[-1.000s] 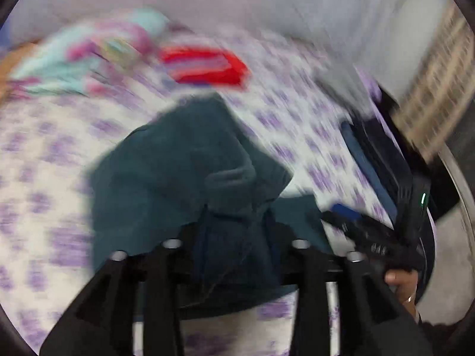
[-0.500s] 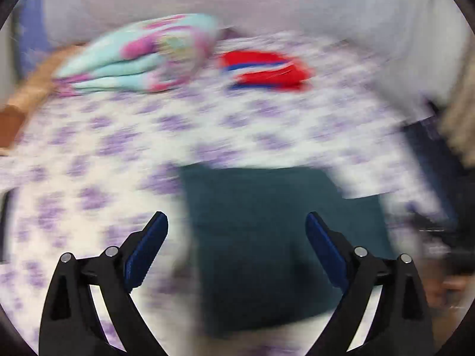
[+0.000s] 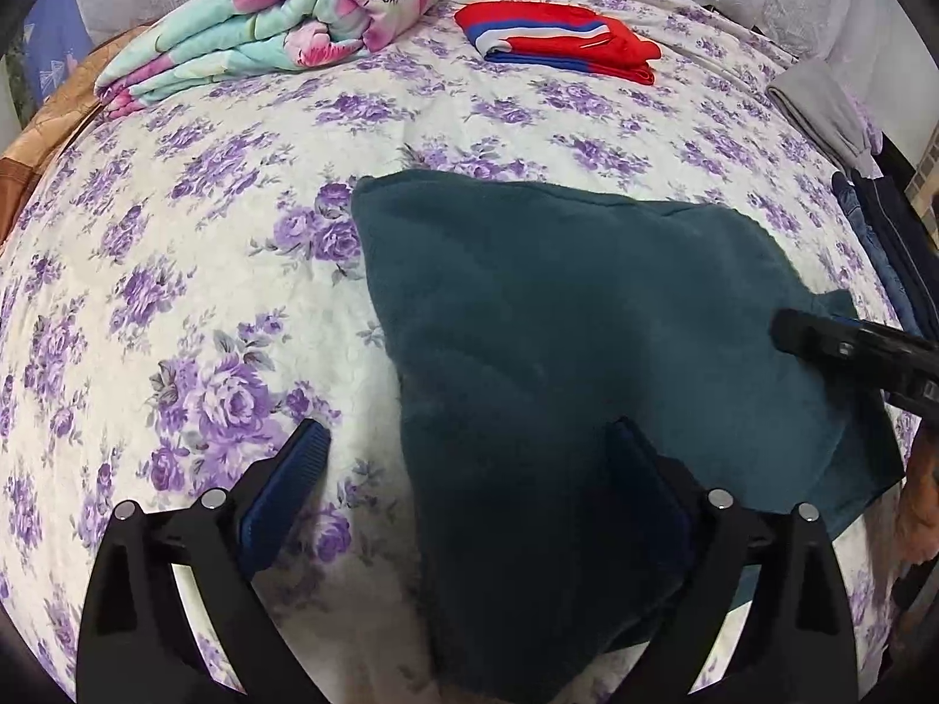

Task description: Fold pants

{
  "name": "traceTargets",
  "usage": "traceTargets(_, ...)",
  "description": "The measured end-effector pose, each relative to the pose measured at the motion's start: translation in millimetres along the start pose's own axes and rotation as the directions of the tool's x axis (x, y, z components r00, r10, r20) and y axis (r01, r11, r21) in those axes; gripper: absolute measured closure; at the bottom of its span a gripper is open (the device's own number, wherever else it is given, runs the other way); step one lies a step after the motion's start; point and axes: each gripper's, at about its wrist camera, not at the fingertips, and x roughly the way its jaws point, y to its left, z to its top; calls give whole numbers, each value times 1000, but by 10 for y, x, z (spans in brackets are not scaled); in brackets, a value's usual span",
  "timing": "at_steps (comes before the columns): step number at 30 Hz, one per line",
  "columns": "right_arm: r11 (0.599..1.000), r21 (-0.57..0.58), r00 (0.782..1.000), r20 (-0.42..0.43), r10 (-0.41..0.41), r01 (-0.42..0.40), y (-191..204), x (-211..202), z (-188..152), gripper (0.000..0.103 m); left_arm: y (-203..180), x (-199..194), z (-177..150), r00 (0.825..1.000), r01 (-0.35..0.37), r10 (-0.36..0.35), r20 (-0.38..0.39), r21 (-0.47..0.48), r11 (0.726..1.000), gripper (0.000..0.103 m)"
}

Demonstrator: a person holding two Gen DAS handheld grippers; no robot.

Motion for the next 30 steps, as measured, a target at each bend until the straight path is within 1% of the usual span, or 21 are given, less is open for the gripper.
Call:
traceTargets(2, 1000, -15, 1000, 0, -18, 18, 45, -38, -17, 76, 7, 4, 10, 1000, 9, -9, -1, -10, 1000, 9)
traceTargets(5, 1000, -15, 1000, -6, 3, -3, 64, -133, -91, 78, 49, -15, 7, 1000, 21, -21, -5, -25, 999, 9)
traceTargets(6, 1000, -4, 1000, -14, 14, -14, 48, -143, -118, 74, 47, -12, 9, 1000, 20, -20, -6, -25, 999, 9)
traceTargets(7, 1000, 1, 999, -28, 29, -29, 32, -128, -147, 64, 37, -7, 8, 1000, 15, -15, -4, -25, 1000, 8)
traceTargets(8, 999, 4, 999, -35, 40, -40, 29, -104, -150, 59, 24, 0, 5, 1000, 9, -9, -1, -24, 1000, 7)
traceTargets(9, 999, 10, 998, -36, 45, -45, 27, -77, -167, 57, 14, 3, 0, 1000, 4, -4, 1, -23, 1000, 7)
traceTargets(10, 999, 17, 999, -27, 47, -47, 30, -55, -170, 64, -5, 8, -6, 1000, -5, 5, 4, -20, 1000, 6)
traceTargets(11, 998, 25, 998, -20, 60, -60, 32, -43, -166, 73, -11, 11, -8, 1000, -9, 9, 5, -19, 1000, 6)
traceTargets(12, 995, 49, 996, -13, 91, -90, 11, -30, -151, 78, -15, 13, -8, 1000, -12, 12, 5, -19, 1000, 6)
traceTargets(14, 992, 60, 994, 13, 108, -109, 16, -82, -128, 78, -4, 1, 4, 1000, -9, 9, -3, -28, 1000, 6)
traceTargets(16, 991, 4, 987, 83, 136, -137, 131, -317, -134, 79, 19, -66, 16, 1000, -1, 1, 2, -36, 999, 7)
traceTargets(18, 982, -47, 971, 150, 186, -181, 240, -628, -186, 79, 18, -194, 24, 999, -10, 11, 33, -28, 1000, 8)
traceTargets(20, 976, -81, 952, 216, 215, -202, 273, -949, -280, 79, 11, -404, 37, 995, -17, 19, 93, -25, 1000, 8)
traceTargets(22, 982, -73, 946, 263, 187, -174, 176, -1194, -416, 79, -33, -570, 55, 991, 27, -26, 132, -11, 1000, 8)
traceTargets(24, 994, -48, 956, 271, 111, -102, 42, -1244, -560, 78, -120, -569, 71, 991, 59, -60, 122, 14, 998, 8)
traceTargets(25, 998, 0, 971, 230, 67, -69, -79, -1156, -636, 77, -194, -472, 72, 993, 61, -64, 99, 39, 997, 8)
traceTargets(26, 998, 55, 983, 183, 32, -43, -195, -1036, -682, 75, -250, -363, 65, 996, 43, -47, 75, 55, 998, 8)
traceTargets(27, 993, 113, 993, 104, -52, 40, -348, -855, -749, 71, -307, -206, 62, 999, 9, -12, 39, 69, 998, 8)
traceTargets(28, 987, 132, 994, 52, -101, 93, -427, -751, -783, 66, -350, 4, 42, 999, -26, 27, -16, 80, 996, 7)
traceTargets(29, 985, 147, 995, 28, -94, 89, -480, -703, -807, 63, -354, 105, 29, 999, -21, 24, -33, 68, 997, 4)
traceTargets(30, 986, 153, 997, 33, -66, 60, -500, -725, -811, 62, -318, 97, 32, 1000, -8, 8, -19, 36, 999, 4)
